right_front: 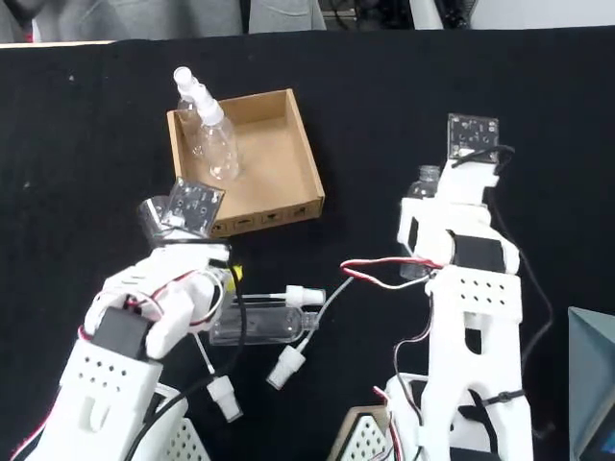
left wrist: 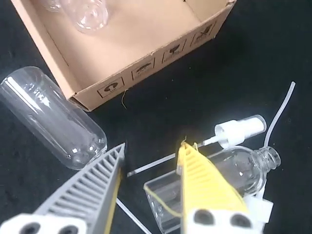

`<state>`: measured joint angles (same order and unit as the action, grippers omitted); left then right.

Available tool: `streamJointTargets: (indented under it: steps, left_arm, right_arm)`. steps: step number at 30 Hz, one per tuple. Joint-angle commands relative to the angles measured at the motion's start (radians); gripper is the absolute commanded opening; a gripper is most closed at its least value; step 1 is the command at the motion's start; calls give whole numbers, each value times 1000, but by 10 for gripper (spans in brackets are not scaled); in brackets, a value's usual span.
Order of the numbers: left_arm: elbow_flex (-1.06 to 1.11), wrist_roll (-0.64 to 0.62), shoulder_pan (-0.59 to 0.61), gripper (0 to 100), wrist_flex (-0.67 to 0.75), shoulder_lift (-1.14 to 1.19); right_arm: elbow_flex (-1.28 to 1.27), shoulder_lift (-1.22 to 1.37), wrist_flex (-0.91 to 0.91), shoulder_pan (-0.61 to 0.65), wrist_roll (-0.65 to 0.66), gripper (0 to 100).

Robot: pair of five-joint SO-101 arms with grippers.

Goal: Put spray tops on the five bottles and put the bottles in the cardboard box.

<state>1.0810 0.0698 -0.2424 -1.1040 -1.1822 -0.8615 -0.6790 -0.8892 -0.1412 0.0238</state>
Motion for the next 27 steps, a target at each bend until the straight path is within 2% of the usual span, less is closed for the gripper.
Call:
streamJointTargets:
  steps: [1,6,17,21,27]
  left_arm:
    - [-87,14,-54,163,8,61]
    - [-117,14,-185,163,20,153]
    - [-234,17,-378,163,58,468]
    - [-263,23,-410,163,97,548]
    - [-271,104,-415,162,196,666]
  right_arm:
    - [-4,-44,34,-26,-8,53]
    - [-5,-44,34,-26,-8,53]
    - [-7,-45,34,-46,-8,53]
    - [-7,-45,35,-58,-8,53]
    - [-8,-45,35,-57,-8,53]
